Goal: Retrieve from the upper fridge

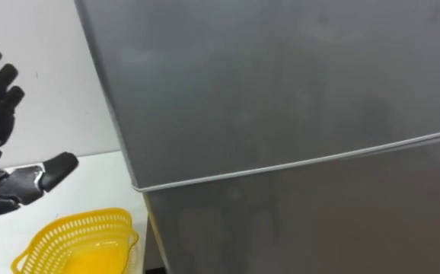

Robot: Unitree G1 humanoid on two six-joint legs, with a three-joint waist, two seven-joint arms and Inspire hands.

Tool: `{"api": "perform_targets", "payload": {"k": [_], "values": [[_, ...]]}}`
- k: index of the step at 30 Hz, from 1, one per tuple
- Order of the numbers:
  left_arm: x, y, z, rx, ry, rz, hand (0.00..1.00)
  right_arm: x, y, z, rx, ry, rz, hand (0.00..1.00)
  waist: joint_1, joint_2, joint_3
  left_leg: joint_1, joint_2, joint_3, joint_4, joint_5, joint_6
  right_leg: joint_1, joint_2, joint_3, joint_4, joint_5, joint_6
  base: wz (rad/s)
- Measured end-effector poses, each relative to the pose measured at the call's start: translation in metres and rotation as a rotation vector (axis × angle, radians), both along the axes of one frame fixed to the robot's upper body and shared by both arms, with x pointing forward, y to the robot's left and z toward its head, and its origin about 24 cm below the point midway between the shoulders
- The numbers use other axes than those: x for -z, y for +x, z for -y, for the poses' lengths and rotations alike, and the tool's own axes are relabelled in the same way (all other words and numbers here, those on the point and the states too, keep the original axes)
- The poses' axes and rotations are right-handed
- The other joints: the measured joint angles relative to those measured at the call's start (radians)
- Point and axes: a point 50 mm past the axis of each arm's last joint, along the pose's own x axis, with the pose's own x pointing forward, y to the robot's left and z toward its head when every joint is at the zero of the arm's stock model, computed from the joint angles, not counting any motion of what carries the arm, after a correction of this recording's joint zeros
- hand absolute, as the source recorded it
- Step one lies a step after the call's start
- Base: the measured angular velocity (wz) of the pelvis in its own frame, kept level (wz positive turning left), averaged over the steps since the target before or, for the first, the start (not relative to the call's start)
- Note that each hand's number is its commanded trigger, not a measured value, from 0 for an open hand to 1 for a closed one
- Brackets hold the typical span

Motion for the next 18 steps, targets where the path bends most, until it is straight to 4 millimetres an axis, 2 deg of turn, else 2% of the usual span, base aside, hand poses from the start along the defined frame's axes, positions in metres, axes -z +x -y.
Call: {"api": "perform_targets", "payload": {"k": [4,10,18], "values": [[0.001,0.001,0.006,0.039,0.013,-0.005,0.00,0.000,0.003,0.001,-0.007,-0.006,0.003,0.00,-0.011,0.006,-0.0010,-0.002,0.001,0.000,0.000,0.000,0.000,0.002,0.001,-0.001,0.001,0.000,0.000,0.00],[-0.003,0.006,0.020,0.128,0.035,0.020,0.00,-0.001,0.013,0.003,-0.030,-0.014,0.016,0.00,-0.020,0.016,0.0053,-0.026,0.003,-0.002,0.018,0.000,0.000,-0.019,-0.001,-0.001,0.018,0.000,0.000,0.00],[0.002,0.008,0.030,0.207,0.062,-0.019,0.00,-0.001,0.014,0.003,-0.016,-0.011,0.009,0.00,-0.023,0.024,0.0018,-0.026,0.002,-0.003,0.021,0.000,0.000,-0.017,-0.002,-0.001,0.019,0.000,-0.001,0.00]]}}
